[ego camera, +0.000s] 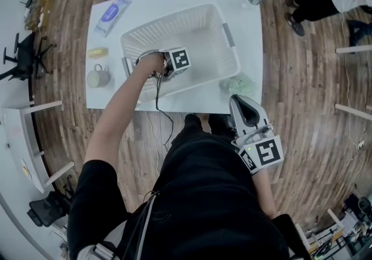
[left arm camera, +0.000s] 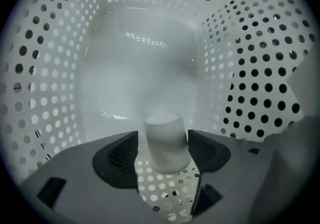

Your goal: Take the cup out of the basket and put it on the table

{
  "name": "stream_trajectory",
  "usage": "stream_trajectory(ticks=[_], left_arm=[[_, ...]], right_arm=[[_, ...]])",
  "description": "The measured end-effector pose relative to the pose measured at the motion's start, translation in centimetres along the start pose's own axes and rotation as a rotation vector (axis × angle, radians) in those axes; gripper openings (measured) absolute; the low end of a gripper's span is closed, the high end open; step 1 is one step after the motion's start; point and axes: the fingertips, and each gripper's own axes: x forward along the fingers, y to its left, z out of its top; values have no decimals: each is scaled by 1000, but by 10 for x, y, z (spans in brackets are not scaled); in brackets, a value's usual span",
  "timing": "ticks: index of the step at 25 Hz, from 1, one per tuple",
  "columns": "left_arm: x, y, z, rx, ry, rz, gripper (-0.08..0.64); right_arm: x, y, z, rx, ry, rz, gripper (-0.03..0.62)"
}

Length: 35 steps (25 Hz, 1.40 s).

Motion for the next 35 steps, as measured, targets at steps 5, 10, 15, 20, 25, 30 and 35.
stream_trajectory(ticks=[5,10,15,20,25,30,35], left_arm=[[11,-7,-6,1,65,-23,299],[17,-9,-12,16,122,-24,281],[4,-8,-9,44,102,11,278],[-19,-8,4,55,13,62,275],[-54,0,21,53,-135,154,273],[-97,-4,30,5,-322,174,272],[-157,-12,30,-47,-564,254,268]], right_arm=[[-2,-7,0,2,2,-3,26],[-2,-11,0,3,-1,2,26],[-4,-10,-1,0,1,10,26],[-6,-9,3,-6,-9,20,26],[-8,-5,6,-15,-17,39,26],[-8,-1,8,-28,-24,67,26],[-8,5,9,-37,-33,100,26]])
